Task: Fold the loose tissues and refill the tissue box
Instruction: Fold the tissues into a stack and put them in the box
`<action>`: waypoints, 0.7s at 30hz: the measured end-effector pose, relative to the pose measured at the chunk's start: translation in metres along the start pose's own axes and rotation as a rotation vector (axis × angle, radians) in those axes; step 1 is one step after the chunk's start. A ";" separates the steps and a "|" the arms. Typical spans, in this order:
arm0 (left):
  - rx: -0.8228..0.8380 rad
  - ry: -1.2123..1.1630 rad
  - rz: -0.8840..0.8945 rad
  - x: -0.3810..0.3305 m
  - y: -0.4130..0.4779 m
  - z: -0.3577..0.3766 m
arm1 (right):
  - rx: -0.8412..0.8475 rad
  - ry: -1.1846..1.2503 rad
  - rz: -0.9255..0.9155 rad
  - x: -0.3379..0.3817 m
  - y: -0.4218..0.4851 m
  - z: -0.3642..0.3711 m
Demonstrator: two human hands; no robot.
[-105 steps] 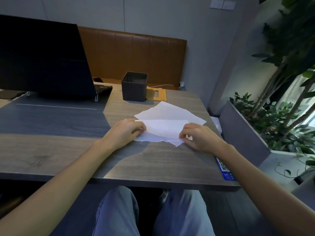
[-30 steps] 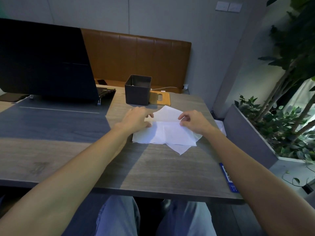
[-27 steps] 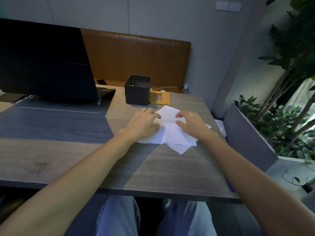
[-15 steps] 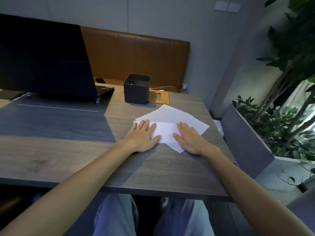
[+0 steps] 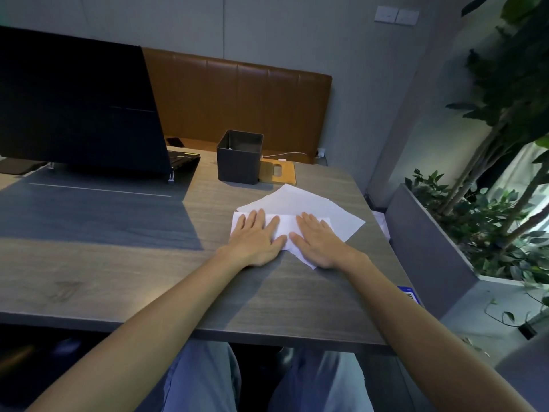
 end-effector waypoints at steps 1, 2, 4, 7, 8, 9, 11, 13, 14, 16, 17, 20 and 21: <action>0.015 0.019 -0.027 0.006 -0.002 0.000 | -0.004 0.006 0.022 -0.006 -0.001 -0.001; 0.024 0.035 -0.050 0.012 -0.004 0.000 | -0.017 0.008 0.039 -0.012 -0.003 -0.002; 0.032 0.045 -0.069 0.022 -0.010 -0.001 | -0.052 0.026 0.060 -0.021 -0.007 -0.006; -0.004 0.049 -0.064 0.027 -0.016 -0.001 | -0.187 0.089 0.046 -0.030 -0.006 -0.017; -0.021 0.048 -0.064 0.026 -0.017 -0.001 | -0.244 0.102 0.047 -0.030 -0.005 -0.021; -0.037 0.043 -0.067 0.025 -0.017 0.000 | -0.286 0.110 0.066 -0.030 -0.003 -0.025; -0.058 0.037 -0.076 0.023 -0.017 0.001 | -0.317 0.118 0.134 -0.031 0.002 -0.032; -0.077 0.036 -0.080 0.022 -0.018 0.002 | -0.297 0.171 0.217 -0.032 0.010 -0.038; -0.083 0.031 -0.079 0.022 -0.019 0.002 | -0.270 0.224 0.253 -0.032 0.014 -0.041; -0.094 0.013 -0.069 0.022 -0.019 0.003 | -0.229 0.313 0.275 -0.033 0.020 -0.048; -0.097 0.003 -0.061 0.023 -0.019 0.005 | -0.220 0.340 0.265 -0.033 0.022 -0.051; -0.088 -0.007 -0.047 0.025 -0.018 0.006 | -0.195 0.381 0.236 -0.031 0.023 -0.053; -0.083 0.000 -0.048 0.025 -0.018 0.006 | -0.193 0.382 0.236 -0.031 0.022 -0.053</action>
Point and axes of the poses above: each hand's wrist, its own y-axis towards the middle knuckle, its own z-axis out of the palm, x = y × z, the point moved 1 cm from there along y, towards the middle knuckle, and after that the axes turned 7 degrees about y, right-handed, at the moved point
